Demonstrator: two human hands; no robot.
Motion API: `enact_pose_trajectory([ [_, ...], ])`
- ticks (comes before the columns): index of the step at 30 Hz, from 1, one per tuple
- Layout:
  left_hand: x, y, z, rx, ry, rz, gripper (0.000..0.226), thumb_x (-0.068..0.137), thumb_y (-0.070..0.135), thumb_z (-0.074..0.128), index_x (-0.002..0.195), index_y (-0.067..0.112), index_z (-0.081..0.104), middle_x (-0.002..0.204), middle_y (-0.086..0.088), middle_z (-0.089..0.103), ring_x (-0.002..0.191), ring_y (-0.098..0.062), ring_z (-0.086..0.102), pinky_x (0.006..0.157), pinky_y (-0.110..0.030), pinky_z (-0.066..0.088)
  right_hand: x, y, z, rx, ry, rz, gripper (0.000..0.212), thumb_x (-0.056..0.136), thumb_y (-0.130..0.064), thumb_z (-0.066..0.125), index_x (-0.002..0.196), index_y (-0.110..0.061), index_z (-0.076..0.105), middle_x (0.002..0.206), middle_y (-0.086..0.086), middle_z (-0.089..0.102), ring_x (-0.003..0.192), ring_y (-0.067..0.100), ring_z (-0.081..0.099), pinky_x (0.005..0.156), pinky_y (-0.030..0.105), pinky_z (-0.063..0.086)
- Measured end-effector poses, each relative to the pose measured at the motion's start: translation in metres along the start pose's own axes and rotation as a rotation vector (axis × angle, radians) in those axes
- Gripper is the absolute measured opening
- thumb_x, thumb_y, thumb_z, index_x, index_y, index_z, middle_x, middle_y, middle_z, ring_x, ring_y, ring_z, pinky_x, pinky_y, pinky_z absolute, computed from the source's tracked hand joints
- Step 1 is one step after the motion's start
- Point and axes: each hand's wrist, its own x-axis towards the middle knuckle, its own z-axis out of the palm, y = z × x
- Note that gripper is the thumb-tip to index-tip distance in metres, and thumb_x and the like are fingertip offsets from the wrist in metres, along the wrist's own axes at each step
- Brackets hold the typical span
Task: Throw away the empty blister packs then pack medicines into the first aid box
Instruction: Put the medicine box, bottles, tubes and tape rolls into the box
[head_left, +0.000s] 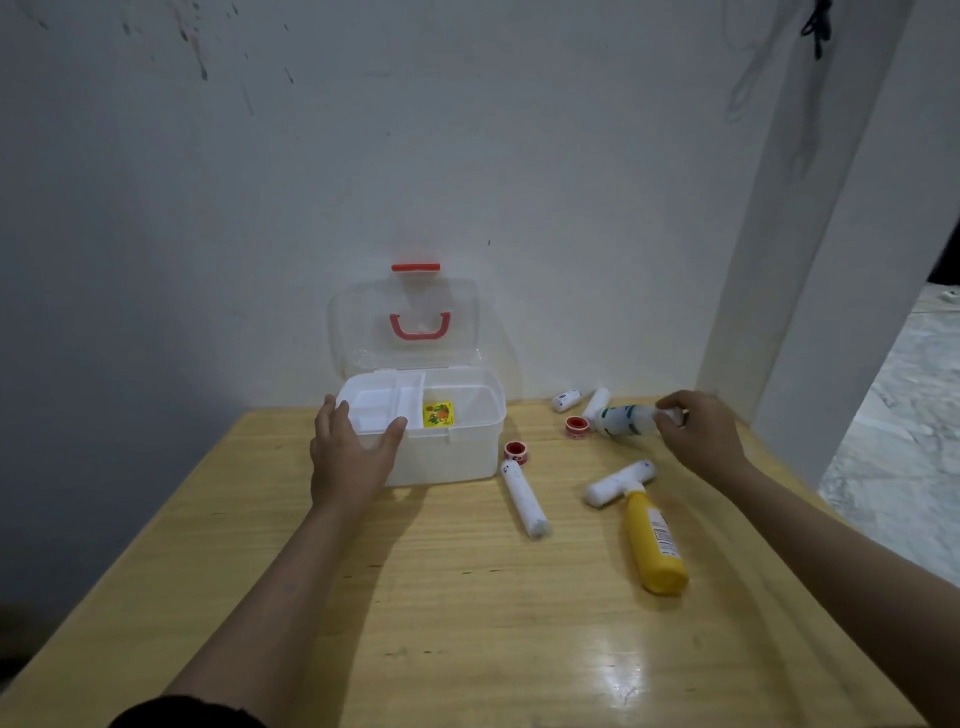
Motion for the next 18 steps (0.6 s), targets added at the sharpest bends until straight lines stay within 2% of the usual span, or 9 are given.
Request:
enact_pose_trajectory([
  [5, -0.001, -0.001, 0.000, -0.005, -0.005, 0.000, 0.084, 0.081, 0.057, 0.058, 0.145, 0.013, 0.027, 0.157, 0.002, 0.015, 0.139, -0.029, 0.023, 0.097, -0.046, 0.039, 0.001, -0.056, -0.019, 0.205, 0.098, -0.066, 0.012, 0.081, -0.014, 0.068, 0.091, -0.007, 0.071, 0.086, 0.007, 0.070, 0.076, 0.021, 0.063, 0.069, 0.026, 0.045],
  [8, -0.001, -0.002, 0.000, -0.016, -0.011, 0.009, 0.085, 0.080, 0.058, 0.058, 0.145, 0.012, 0.026, 0.157, 0.002, 0.014, 0.138, -0.029, 0.023, 0.096, -0.045, 0.040, 0.004, -0.098, -0.023, 0.371, 0.079, -0.120, 0.012, 0.082, -0.016, 0.068, 0.093, -0.011, 0.071, 0.086, -0.001, 0.068, 0.071, 0.010, 0.061, 0.067, 0.017, 0.047],
  [13, 0.000, -0.001, -0.002, 0.018, -0.008, 0.004, 0.088, 0.080, 0.060, 0.057, 0.146, 0.013, 0.025, 0.157, 0.003, 0.015, 0.138, -0.029, 0.023, 0.093, -0.045, 0.041, 0.007, -0.160, 0.000, 0.463, -0.091, -0.237, 0.014, 0.082, -0.014, 0.068, 0.095, -0.011, 0.071, 0.091, -0.001, 0.069, 0.076, 0.014, 0.066, 0.069, 0.019, 0.054],
  [18, 0.001, -0.001, -0.003, 0.063, -0.024, 0.004, 0.090, 0.078, 0.065, 0.054, 0.146, 0.014, 0.024, 0.158, 0.004, 0.014, 0.137, -0.028, 0.024, 0.091, -0.043, 0.042, 0.006, -0.189, 0.040, 0.409, -0.254, -0.281, 0.016, 0.082, -0.017, 0.067, 0.097, -0.016, 0.071, 0.100, 0.002, 0.070, 0.082, 0.015, 0.066, 0.071, 0.022, 0.054],
])
